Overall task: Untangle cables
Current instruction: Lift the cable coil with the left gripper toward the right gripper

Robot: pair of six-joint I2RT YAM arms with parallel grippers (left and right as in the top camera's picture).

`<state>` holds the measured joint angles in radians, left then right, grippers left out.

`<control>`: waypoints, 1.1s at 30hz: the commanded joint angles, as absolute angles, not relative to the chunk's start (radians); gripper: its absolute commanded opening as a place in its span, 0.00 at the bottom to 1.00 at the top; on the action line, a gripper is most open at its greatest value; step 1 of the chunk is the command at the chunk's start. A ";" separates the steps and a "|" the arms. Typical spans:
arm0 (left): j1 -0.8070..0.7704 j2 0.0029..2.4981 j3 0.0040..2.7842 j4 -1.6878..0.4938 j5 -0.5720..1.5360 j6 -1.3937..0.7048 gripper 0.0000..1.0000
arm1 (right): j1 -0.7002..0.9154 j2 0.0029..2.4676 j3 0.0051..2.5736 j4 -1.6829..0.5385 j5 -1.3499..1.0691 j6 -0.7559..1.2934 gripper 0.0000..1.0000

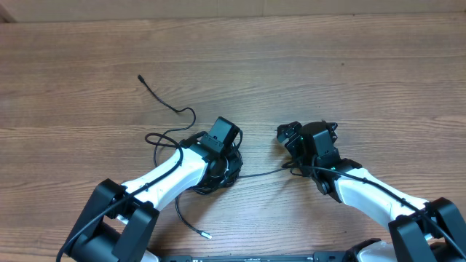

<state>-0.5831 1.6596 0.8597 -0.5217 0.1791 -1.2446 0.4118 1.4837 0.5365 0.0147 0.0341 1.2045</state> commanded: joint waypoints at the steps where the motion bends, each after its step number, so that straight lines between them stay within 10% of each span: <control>1: -0.590 1.714 0.847 -0.522 0.124 -1.252 0.26 | 0.403 1.504 0.517 -0.009 0.059 1.203 0.98; 13: -0.635 1.715 0.846 -0.523 0.008 -1.249 0.19 | 0.403 1.504 0.517 -0.010 0.059 1.203 0.98; 16: -0.658 1.715 0.846 -0.523 -0.013 -1.249 0.04 | 0.403 1.504 0.517 -0.010 0.059 1.203 0.98; 33: -0.607 1.354 0.976 -0.683 -0.068 -0.858 0.04 | 0.403 1.504 0.517 0.020 -0.061 1.113 1.00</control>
